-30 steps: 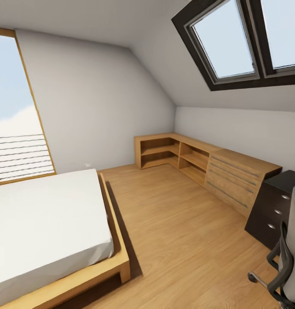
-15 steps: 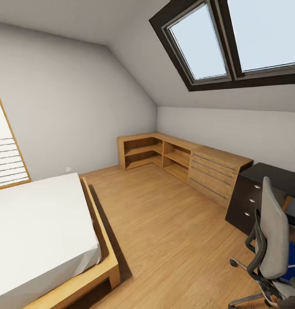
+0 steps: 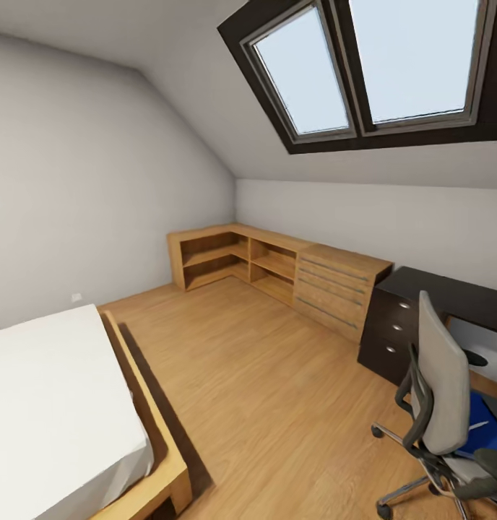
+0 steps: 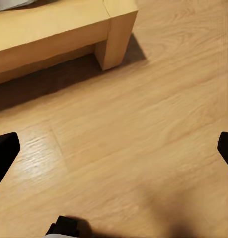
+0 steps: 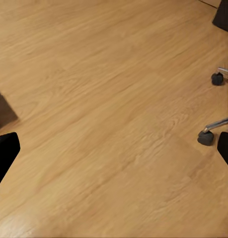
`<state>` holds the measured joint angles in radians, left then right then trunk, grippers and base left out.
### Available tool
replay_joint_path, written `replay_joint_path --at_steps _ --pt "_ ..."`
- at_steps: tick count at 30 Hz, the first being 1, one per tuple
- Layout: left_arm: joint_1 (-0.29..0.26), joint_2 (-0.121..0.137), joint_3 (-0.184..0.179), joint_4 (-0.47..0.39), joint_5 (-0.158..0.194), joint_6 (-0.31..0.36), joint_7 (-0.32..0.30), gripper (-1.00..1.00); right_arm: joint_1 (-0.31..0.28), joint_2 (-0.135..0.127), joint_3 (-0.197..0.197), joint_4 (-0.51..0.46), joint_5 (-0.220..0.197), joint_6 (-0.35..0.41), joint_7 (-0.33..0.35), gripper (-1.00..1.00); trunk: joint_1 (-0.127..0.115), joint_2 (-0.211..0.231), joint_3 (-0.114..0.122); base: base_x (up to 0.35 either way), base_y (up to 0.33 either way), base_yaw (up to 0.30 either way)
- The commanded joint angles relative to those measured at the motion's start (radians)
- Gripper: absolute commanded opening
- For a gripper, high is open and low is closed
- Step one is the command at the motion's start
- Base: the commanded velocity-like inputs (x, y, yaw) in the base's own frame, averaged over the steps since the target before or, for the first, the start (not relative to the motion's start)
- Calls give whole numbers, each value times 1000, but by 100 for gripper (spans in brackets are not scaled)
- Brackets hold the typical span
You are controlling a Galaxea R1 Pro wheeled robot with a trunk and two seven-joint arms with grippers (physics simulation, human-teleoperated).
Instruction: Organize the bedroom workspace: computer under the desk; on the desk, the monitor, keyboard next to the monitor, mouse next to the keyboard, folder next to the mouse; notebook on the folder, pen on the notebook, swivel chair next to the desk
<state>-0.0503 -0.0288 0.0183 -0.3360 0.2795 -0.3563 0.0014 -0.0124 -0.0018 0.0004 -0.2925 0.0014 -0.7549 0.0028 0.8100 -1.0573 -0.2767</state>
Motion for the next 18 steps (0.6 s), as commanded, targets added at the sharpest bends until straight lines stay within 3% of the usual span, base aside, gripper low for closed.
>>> replay_joint_path --at_steps 1,13,18 --pt "0 0 2 0 2 -3 0 100 0 1 1 1 0 -3 0 100 0 -1 -1 82 32 -295" --pt "0 0 3 0 2 -3 0 100 0 5 1 1 -1 -3 0 100 0 -1 -3 7 5 -296" --pt "0 0 3 0 1 -3 0 100 0 5 1 1 -1 -3 0 100 0 -1 -6 0 152 -293"
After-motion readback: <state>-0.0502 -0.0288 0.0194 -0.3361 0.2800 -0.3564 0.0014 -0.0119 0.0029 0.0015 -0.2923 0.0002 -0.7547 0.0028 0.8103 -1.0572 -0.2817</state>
